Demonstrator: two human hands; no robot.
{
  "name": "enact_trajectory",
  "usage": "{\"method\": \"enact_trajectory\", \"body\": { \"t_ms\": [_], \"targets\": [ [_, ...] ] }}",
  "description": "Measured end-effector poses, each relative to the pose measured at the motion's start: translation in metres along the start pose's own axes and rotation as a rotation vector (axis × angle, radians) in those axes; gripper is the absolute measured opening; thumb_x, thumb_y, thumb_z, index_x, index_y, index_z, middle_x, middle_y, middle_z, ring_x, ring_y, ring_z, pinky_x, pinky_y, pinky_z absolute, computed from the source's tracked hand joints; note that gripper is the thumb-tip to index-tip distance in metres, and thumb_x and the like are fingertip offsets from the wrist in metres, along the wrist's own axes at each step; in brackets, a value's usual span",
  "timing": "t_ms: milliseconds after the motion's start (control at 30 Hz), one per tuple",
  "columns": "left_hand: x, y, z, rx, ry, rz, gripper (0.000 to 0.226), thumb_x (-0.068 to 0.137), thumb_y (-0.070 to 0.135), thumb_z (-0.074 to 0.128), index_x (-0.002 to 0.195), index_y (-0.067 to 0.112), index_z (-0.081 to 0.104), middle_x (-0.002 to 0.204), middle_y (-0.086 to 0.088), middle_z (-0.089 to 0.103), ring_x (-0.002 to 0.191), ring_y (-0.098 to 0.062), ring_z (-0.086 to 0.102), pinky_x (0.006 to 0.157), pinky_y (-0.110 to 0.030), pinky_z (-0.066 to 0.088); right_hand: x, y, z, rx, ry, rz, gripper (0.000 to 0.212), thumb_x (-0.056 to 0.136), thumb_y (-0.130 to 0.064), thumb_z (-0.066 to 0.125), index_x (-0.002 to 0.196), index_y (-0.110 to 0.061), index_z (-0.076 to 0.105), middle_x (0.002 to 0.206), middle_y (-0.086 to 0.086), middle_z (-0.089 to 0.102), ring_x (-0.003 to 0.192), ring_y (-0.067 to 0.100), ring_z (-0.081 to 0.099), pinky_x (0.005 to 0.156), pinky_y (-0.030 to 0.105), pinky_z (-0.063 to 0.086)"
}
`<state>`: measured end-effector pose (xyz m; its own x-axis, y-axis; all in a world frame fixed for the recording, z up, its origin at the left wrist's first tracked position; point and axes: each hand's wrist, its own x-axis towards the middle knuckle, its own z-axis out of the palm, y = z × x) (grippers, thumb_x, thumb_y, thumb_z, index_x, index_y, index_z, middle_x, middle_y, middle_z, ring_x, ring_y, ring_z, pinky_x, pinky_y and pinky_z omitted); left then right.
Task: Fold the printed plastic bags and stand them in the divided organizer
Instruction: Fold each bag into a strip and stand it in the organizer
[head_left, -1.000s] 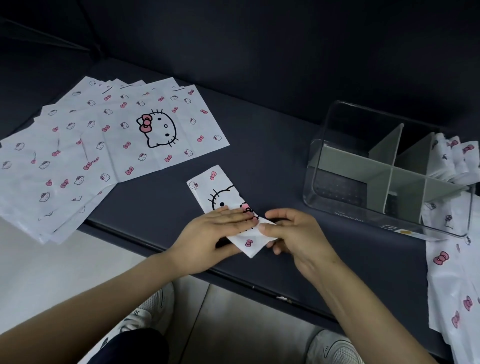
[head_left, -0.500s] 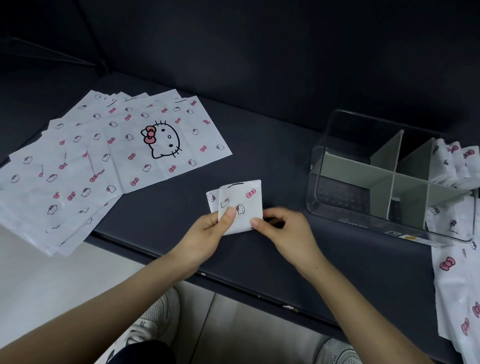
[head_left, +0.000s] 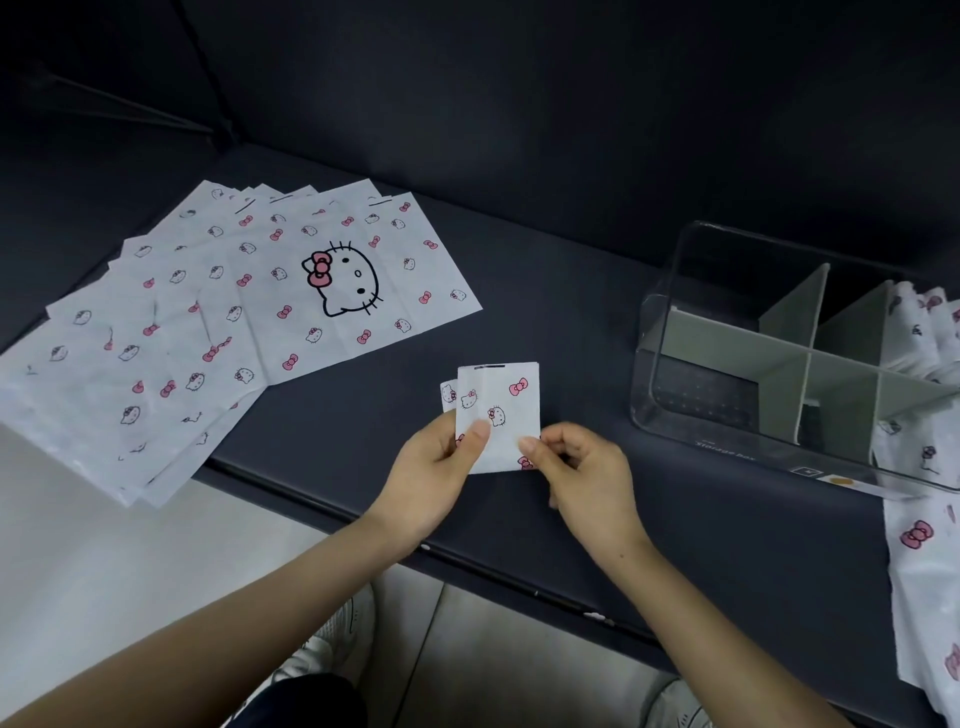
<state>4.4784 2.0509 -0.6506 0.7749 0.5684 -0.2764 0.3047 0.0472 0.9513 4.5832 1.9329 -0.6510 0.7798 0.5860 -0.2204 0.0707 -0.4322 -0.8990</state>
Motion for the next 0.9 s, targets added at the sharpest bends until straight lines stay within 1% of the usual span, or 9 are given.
{"method": "enact_trajectory", "body": {
  "t_ms": [100, 200, 300, 400, 500, 567, 700, 800, 900],
  "targets": [
    [-0.005, -0.003, 0.002, 0.170, 0.055, 0.078, 0.020, 0.099, 0.023, 0.050, 0.115, 0.020, 0.063, 0.092, 0.014, 0.068, 0.080, -0.004, 0.060, 0.069, -0.008, 0.042, 0.003, 0.001, 0.001, -0.112, -0.012, -0.003, 0.014, 0.086, -0.025, 0.070, 0.072, -0.023, 0.069, 0.070, -0.015, 0.070, 0.068, 0.002, 0.066, 0.065, 0.024, 0.048],
    [-0.010, -0.007, -0.004, 0.336, 0.195, 0.149, 0.013, 0.094, 0.021, 0.058, 0.105, 0.027, 0.057, 0.069, 0.007, 0.064, 0.067, -0.011, 0.055, 0.059, -0.012, 0.038, 0.005, -0.001, 0.001, -0.206, -0.016, -0.004, 0.014, 0.085, -0.027, 0.070, 0.073, -0.022, 0.070, 0.068, -0.015, 0.070, 0.069, 0.000, 0.065, 0.070, 0.023, 0.050],
    [-0.009, -0.015, -0.017, 0.471, 0.289, 0.190, 0.026, 0.089, 0.018, 0.067, 0.111, 0.025, 0.054, 0.064, 0.011, 0.064, 0.077, -0.006, 0.057, 0.072, -0.016, 0.037, 0.006, -0.002, 0.001, -0.262, -0.023, 0.007, 0.013, 0.085, -0.028, 0.070, 0.073, -0.023, 0.070, 0.068, -0.016, 0.069, 0.069, -0.001, 0.064, 0.068, 0.022, 0.049],
    [-0.007, -0.025, -0.023, 0.603, 0.265, 0.310, 0.034, 0.081, 0.021, 0.067, 0.114, 0.020, 0.059, 0.064, 0.015, 0.059, 0.068, -0.008, 0.056, 0.083, -0.031, 0.042, 0.007, -0.005, 0.001, -0.326, -0.041, 0.010, 0.015, 0.086, -0.030, 0.069, 0.072, -0.024, 0.069, 0.068, -0.016, 0.068, 0.069, 0.000, 0.063, 0.066, 0.021, 0.047],
    [-0.003, -0.029, -0.023, 0.779, 0.278, 0.433, 0.039, 0.074, 0.033, 0.054, 0.111, 0.024, 0.058, 0.078, 0.009, 0.056, 0.073, -0.015, 0.054, 0.079, -0.038, 0.043, 0.008, -0.009, 0.001, -0.378, -0.059, 0.016, 0.016, 0.086, -0.031, 0.067, 0.073, -0.024, 0.069, 0.068, -0.014, 0.068, 0.070, 0.005, 0.062, 0.067, 0.024, 0.046],
    [0.002, -0.027, -0.026, 0.861, 0.268, 0.528, 0.042, 0.072, 0.029, 0.051, 0.111, 0.020, 0.063, 0.099, -0.002, 0.060, 0.092, -0.023, 0.054, 0.091, -0.041, 0.038, 0.009, -0.011, 0.001, -0.413, -0.071, 0.019, 0.017, 0.087, -0.032, 0.066, 0.072, -0.024, 0.068, 0.068, -0.012, 0.068, 0.070, 0.007, 0.062, 0.067, 0.026, 0.046],
    [0.016, -0.018, -0.027, 0.973, 0.042, 0.707, 0.045, 0.084, 0.017, 0.042, 0.123, 0.010, 0.063, 0.139, -0.010, 0.052, 0.133, -0.028, 0.041, 0.117, -0.043, 0.018, 0.009, -0.015, 0.001, -0.444, -0.093, 0.032, 0.020, 0.087, -0.034, 0.065, 0.071, -0.022, 0.068, 0.068, -0.008, 0.069, 0.069, 0.009, 0.062, 0.067, 0.027, 0.046],
    [0.026, -0.024, -0.022, 1.137, -0.086, 0.685, 0.049, 0.103, 0.030, 0.023, 0.141, 0.008, 0.045, 0.150, -0.008, 0.038, 0.141, -0.027, 0.030, 0.118, -0.039, 0.013, 0.010, -0.018, 0.000, -0.461, -0.120, 0.038, 0.018, 0.088, -0.034, 0.065, 0.076, -0.022, 0.070, 0.072, -0.010, 0.070, 0.071, 0.007, 0.064, 0.068, 0.025, 0.047],
    [0.028, -0.036, -0.017, 1.236, -0.099, 0.615, 0.058, 0.105, 0.037, 0.008, 0.145, 0.007, 0.036, 0.153, -0.007, 0.032, 0.142, -0.025, 0.029, 0.116, -0.037, 0.013, 0.006, -0.016, 0.003, -0.496, -0.064, 0.038, 0.011, 0.088, -0.031, 0.066, 0.090, -0.020, 0.068, 0.083, -0.011, 0.069, 0.078, 0.008, 0.063, 0.069, 0.024, 0.044]
  ]
}}
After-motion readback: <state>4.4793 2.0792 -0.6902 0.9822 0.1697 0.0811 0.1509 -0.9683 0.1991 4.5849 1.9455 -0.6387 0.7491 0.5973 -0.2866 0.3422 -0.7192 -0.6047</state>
